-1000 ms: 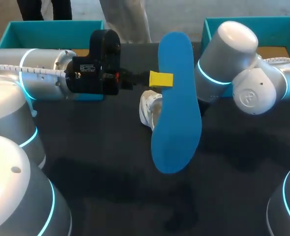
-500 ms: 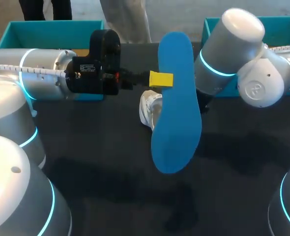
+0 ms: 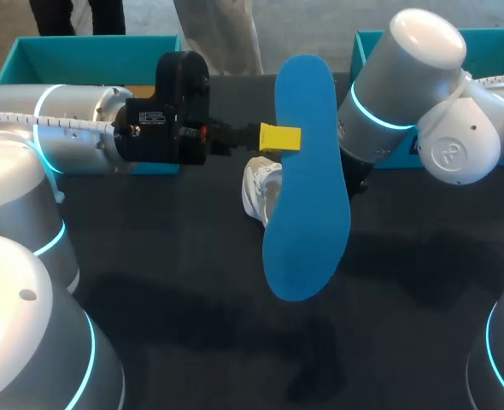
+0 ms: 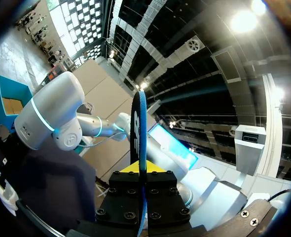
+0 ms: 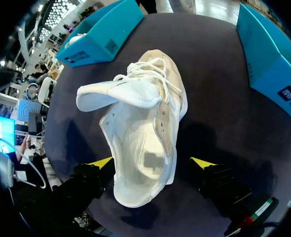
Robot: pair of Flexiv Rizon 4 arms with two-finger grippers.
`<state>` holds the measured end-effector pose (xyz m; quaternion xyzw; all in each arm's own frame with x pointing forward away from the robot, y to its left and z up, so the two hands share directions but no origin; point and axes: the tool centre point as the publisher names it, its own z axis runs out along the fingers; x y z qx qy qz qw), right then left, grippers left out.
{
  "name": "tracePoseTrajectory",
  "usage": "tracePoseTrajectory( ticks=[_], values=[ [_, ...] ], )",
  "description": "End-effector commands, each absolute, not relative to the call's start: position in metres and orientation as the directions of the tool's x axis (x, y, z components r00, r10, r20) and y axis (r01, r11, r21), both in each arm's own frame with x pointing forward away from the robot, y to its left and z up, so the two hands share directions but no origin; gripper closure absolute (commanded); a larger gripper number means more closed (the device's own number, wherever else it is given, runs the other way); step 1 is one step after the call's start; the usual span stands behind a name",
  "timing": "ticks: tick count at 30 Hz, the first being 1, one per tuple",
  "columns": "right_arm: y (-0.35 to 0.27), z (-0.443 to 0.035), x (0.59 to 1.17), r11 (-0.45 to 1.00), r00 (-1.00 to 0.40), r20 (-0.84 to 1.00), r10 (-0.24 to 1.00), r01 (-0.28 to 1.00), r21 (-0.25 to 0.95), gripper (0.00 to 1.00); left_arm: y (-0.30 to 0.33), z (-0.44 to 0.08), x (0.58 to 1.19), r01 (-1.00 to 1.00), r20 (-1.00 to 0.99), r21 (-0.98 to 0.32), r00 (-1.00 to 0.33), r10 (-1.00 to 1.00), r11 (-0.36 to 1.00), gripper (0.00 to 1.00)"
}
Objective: Take the shoe out of the shoebox, open the shoe tongue, remove and reinsert the insole, then place the shoe into the shoebox
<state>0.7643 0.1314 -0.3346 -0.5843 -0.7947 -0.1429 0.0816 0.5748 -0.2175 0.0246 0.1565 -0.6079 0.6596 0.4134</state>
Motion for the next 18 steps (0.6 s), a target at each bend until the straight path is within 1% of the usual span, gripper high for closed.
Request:
tracePoseTrajectory(
  ticks=[1, 2, 3, 4, 6, 11, 13, 18],
  values=[
    [0.131, -0.335, 0.764, 0.277, -0.305, 0.298, 0.905, 0.952, 0.132, 0.0, -0.217, 0.024, 0.573, -0.736, 0.71, -0.672, -0.61, 0.353, 0.079, 1.0],
    [0.131, -0.335, 0.764, 0.277, -0.305, 0.298, 0.905, 0.952, 0.132, 0.0, -0.217, 0.024, 0.573, -0.736, 0.71, -0.672, -0.61, 0.353, 0.079, 1.0],
    [0.129, -0.333, 0.763, 0.249, -0.291, 0.372, 0.882, 0.956, 0.156, 0.0, -0.217, 0.024, 0.573, -0.736, 0.71, -0.672, -0.61, 0.353, 0.079, 1.0],
    [0.125, -0.33, 0.763, 0.209, -0.264, 0.414, 0.871, 0.963, 0.172, 0.0, -0.217, 0.024, 0.573, -0.736, 0.71, -0.672, -0.61, 0.353, 0.079, 1.0],
    [0.121, -0.323, 0.762, 0.183, -0.263, 0.483, 0.835, 0.961, 0.206, 0.0, -0.217, 0.024, 0.573, -0.736, 0.71, -0.672, -0.61, 0.353, 0.079, 1.0],
    [0.112, -0.301, 0.762, 0.151, -0.262, 0.523, 0.812, 0.958, 0.245, 0.0, -0.217, 0.024, 0.573, -0.736, 0.71, -0.672, -0.61, 0.353, 0.079, 1.0],
    [0.113, -0.294, 0.762, 0.156, -0.261, 0.53, 0.807, 0.96, 0.235, 0.0, -0.217, 0.024, 0.573, -0.736, 0.71, -0.672, -0.61, 0.353, 0.079, 1.0],
    [0.115, -0.281, 0.763, 0.13, -0.26, 0.583, 0.769, 0.958, 0.256, 0.0, -0.217, 0.024, 0.573, -0.736, 0.71, -0.672, -0.61, 0.353, 0.079, 1.0]
  ],
)
